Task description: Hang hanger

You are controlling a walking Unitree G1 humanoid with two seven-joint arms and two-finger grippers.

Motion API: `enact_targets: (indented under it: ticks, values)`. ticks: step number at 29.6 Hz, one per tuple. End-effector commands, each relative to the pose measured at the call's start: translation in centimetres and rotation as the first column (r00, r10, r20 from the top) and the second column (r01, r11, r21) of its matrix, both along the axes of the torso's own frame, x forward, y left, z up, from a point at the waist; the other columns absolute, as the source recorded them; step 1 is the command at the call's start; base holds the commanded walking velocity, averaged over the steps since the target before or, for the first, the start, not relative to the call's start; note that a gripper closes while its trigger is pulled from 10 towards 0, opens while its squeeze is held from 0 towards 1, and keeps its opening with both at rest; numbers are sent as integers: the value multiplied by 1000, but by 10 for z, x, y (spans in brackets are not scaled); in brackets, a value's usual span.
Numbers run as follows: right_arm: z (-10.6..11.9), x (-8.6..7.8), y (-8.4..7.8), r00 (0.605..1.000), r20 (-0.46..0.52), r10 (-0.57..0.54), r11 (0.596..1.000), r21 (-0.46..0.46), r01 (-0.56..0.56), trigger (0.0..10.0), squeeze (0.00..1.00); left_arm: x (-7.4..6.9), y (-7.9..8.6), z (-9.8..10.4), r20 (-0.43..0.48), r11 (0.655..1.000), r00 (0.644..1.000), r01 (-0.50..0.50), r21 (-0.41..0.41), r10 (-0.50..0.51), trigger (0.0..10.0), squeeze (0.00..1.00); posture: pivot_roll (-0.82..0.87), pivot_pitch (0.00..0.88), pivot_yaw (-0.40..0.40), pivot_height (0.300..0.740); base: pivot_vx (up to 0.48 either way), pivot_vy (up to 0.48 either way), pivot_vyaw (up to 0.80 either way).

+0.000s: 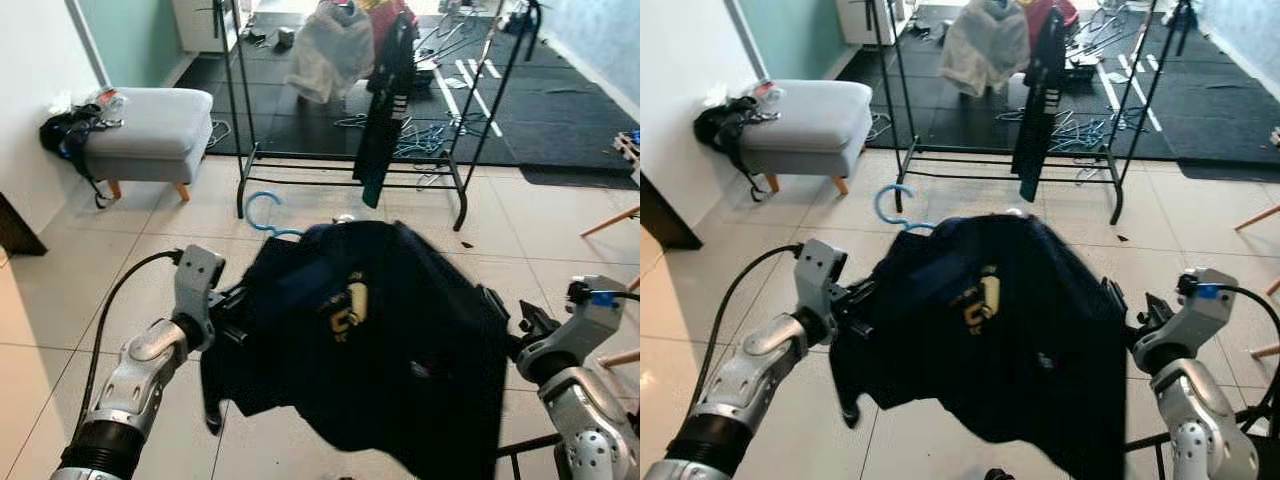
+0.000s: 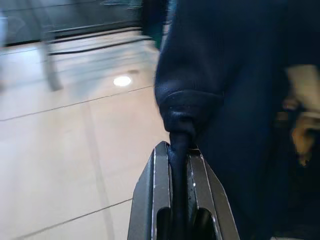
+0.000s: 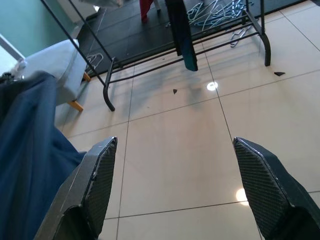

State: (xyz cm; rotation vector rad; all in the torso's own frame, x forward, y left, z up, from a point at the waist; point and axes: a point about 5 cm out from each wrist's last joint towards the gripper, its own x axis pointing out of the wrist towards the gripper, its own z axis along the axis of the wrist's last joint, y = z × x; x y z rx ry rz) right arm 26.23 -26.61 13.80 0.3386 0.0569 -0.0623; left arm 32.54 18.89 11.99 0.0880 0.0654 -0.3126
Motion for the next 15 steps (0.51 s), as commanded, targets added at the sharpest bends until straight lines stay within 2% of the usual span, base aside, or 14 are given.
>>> enact_targets:
  ticks: [1, 3, 4, 6, 7, 8, 9, 10, 12, 14, 15]
  values:
    - [0, -3, -5, 1000, 5, -28, 1000, -14, 28, 10000, 0, -1, 13, 2, 21, 998, 998, -61, 12, 61, 10000, 0, -58, 147, 4, 740, 266, 0, 0]
    - [-5, -5, -16, 996, -22, -91, 995, -46, 90, 10000, 0, 2, 23, 11, 51, 995, 993, -103, -8, 103, 10000, 0, -55, 147, 5, 740, 289, 0, 0]
    - [-5, -5, -16, 996, -22, -91, 995, -46, 90, 10000, 0, 2, 23, 11, 51, 995, 993, -103, -8, 103, 10000, 0, -55, 147, 5, 740, 296, 0, 0]
    - [-6, -8, -32, 984, -29, -177, 981, -83, 174, 10000, 0, 5, 22, 22, 91, 997, 993, -70, -15, 71, 10000, 0, -54, 149, 4, 740, 315, 0, 0]
    - [-6, -8, -32, 984, -29, -177, 981, -83, 174, 10000, 0, 5, 22, 22, 91, 997, 993, -70, -15, 71, 10000, 0, -54, 149, 4, 740, 315, 0, 0]
    - [-6, -9, -35, 980, -28, -197, 977, -92, 194, 10000, 0, 6, 20, 24, 103, 998, 993, -57, -13, 58, 10000, 0, -54, 149, 4, 740, 311, 0, 0]
    - [-6, -9, -36, 978, -26, -208, 974, -94, 205, 10000, 0, 6, 12, 27, 120, 1000, 993, -13, -14, 14, 10000, 0, -54, 149, 4, 740, 315, 0, 0]
    - [-6, -9, -36, 978, -26, -208, 974, -94, 205, 10000, 0, 6, 12, 27, 120, 1000, 993, -13, -14, 14, 10000, 0, -54, 149, 4, 740, 315, 0, 0]
    - [-6, -9, -35, 977, -28, -210, 973, -102, 206, 10000, 0, 5, -5, 33, 154, 998, 987, 54, -13, -51, 10000, 0, -63, 148, 8, 740, 315, 0, -716]
    - [-6, -9, -35, 977, -28, -210, 973, -102, 206, 10000, 0, 5, -5, 33, 154, 998, 987, 54, -13, -51, 10000, 0, -63, 148, 8, 740, 315, 0, -800]
    - [-7, -9, -34, 977, -31, -211, 973, -102, 207, 10000, 0, 5, -12, 36, 170, 997, 983, 72, -8, -70, 10000, 0, -68, 148, 11, 740, 319, 0, -800]
